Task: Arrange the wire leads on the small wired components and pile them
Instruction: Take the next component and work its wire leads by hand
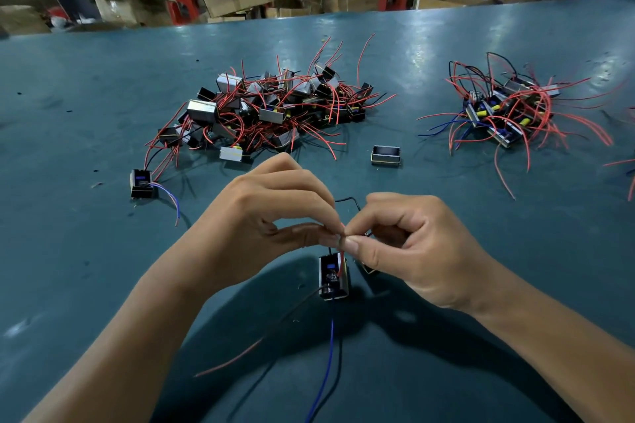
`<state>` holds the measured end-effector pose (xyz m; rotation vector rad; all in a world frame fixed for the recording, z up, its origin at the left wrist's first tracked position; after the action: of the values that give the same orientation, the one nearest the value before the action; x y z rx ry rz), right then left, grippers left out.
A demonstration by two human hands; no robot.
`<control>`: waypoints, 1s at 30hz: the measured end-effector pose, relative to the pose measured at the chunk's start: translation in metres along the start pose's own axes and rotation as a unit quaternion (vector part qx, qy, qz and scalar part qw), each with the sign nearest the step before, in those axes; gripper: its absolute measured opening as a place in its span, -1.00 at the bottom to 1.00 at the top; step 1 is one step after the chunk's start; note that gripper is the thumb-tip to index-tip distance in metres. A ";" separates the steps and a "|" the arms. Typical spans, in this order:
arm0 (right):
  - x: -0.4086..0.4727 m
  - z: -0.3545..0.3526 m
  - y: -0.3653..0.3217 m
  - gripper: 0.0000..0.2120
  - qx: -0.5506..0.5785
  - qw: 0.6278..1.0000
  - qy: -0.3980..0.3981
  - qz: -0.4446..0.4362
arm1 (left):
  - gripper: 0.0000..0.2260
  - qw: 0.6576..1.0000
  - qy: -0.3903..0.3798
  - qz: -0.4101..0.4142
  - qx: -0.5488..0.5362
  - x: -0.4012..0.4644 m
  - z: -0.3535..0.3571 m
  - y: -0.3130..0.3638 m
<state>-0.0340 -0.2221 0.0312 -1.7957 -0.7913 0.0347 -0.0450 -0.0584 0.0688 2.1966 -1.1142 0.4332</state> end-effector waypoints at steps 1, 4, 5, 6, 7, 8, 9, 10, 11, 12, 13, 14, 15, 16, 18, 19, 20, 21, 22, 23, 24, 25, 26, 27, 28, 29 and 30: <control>0.000 0.000 0.000 -0.95 0.001 1.000 -0.001 0.001 | -0.93 1.000 -0.003 -0.002 -0.006 0.000 0.000 0.000; 0.000 -0.001 0.000 -0.95 -0.001 1.000 0.009 0.004 | -0.87 0.999 0.001 -0.028 -0.026 -0.002 -0.002 -0.002; 0.000 -0.002 -0.001 -0.95 -0.010 1.000 0.020 0.001 | -0.83 0.998 0.008 -0.046 -0.034 -0.003 -0.004 -0.004; 0.000 -0.004 -0.001 -0.94 -0.027 0.999 0.036 -0.005 | -0.78 0.997 0.015 -0.066 -0.040 -0.004 -0.005 -0.005; 0.000 -0.005 -0.002 -0.94 -0.053 0.997 0.054 -0.015 | -0.76 0.995 0.018 -0.084 -0.045 -0.005 -0.006 -0.006; -0.001 -0.006 -0.004 -0.93 -0.084 0.994 0.071 -0.028 | -0.77 0.994 0.019 -0.097 -0.050 -0.005 -0.006 -0.006; -0.001 -0.006 -0.006 -0.93 -0.115 0.989 0.086 -0.041 | -0.80 0.993 0.020 -0.103 -0.056 -0.005 -0.004 -0.005; -0.001 -0.006 -0.008 -0.93 -0.143 0.984 0.097 -0.053 | -0.83 0.993 0.023 -0.104 -0.059 -0.004 -0.002 -0.002; -0.002 -0.006 -0.010 -0.93 -0.164 0.979 0.105 -0.063 | -0.86 0.993 0.029 -0.104 -0.057 -0.003 0.000 0.000; -0.002 -0.006 -0.011 -0.92 -0.177 0.975 0.111 -0.069 | -0.88 0.993 0.034 -0.103 -0.051 -0.002 0.002 0.002; -0.002 -0.006 -0.011 -0.92 -0.185 0.973 0.116 -0.073 | -0.88 0.993 0.038 -0.102 -0.043 -0.002 0.004 0.004; -0.003 -0.006 -0.012 -0.92 -0.188 0.972 0.119 -0.075 | -0.88 0.993 0.039 -0.102 -0.035 -0.001 0.005 0.005; -0.003 -0.007 -0.012 -0.92 -0.190 0.971 0.122 -0.075 | -0.89 0.994 0.038 -0.102 -0.028 -0.001 0.006 0.005; -0.003 -0.007 -0.013 -0.92 -0.193 0.970 0.126 -0.076 | -0.91 0.994 0.038 -0.104 -0.022 -0.001 0.006 0.005; -0.003 -0.007 -0.013 -0.93 -0.200 0.968 0.133 -0.076 | -0.95 0.993 0.044 -0.106 -0.004 -0.001 0.006 0.006; -0.004 -0.007 -0.013 -0.93 -0.203 0.966 0.138 -0.076 | -0.95 0.993 0.051 -0.108 0.004 0.000 0.007 0.008; -0.004 -0.006 -0.014 -0.93 -0.208 0.965 0.144 -0.076 | -0.95 0.992 0.059 -0.112 0.010 0.000 0.007 0.009; -0.004 -0.006 -0.014 -0.93 -0.213 0.963 0.149 -0.076 | -0.93 0.990 0.066 -0.121 0.010 0.000 0.008 0.011; -0.004 -0.006 -0.014 -0.93 -0.219 0.961 0.153 -0.076 | -0.92 0.987 0.074 -0.141 -0.002 0.000 0.010 0.011; -0.004 -0.005 -0.015 -0.92 -0.223 0.959 0.156 -0.077 | -0.91 0.980 0.085 -0.175 -0.031 -0.001 0.013 0.008; -0.004 -0.005 -0.015 -0.92 -0.227 0.958 0.159 -0.078 | -0.90 0.969 0.096 -0.215 -0.077 -0.003 0.015 0.005; -0.004 -0.005 -0.015 -0.92 -0.231 0.956 0.161 -0.080 | -0.89 0.955 0.103 -0.248 -0.128 -0.004 0.018 0.002; -0.004 -0.005 -0.016 -0.92 -0.233 0.955 0.164 -0.080 | -0.88 0.942 0.103 -0.269 -0.175 -0.004 0.021 0.001; -0.003 -0.006 -0.016 -0.92 -0.234 0.955 0.165 -0.079 | -0.88 0.933 0.100 -0.272 -0.211 -0.005 0.022 0.000; -0.003 -0.007 -0.015 -0.92 -0.231 0.956 0.165 -0.078 | -0.87 0.930 0.098 -0.265 -0.236 -0.005 0.020 0.000; -0.003 -0.007 -0.015 -0.92 -0.225 0.958 0.162 -0.077 | -0.86 0.931 0.099 -0.251 -0.247 -0.005 0.015 -0.001; -0.002 -0.008 -0.014 -0.91 -0.215 0.961 0.154 -0.076 | -0.87 0.935 0.104 -0.233 -0.246 -0.006 0.010 -0.002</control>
<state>-0.0396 -0.2276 0.0452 -2.0710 -0.7436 -0.5448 -0.0467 -0.0607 0.0577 1.8314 -0.4874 0.1465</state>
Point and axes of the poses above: each hand's wrist, its own x-axis towards the middle knuckle, its own z-axis out of the palm, y = z × x, the point moved 5 cm from there along x, towards the middle knuckle, and after that the axes turned 4 degrees about -x, right-handed, at the moved point
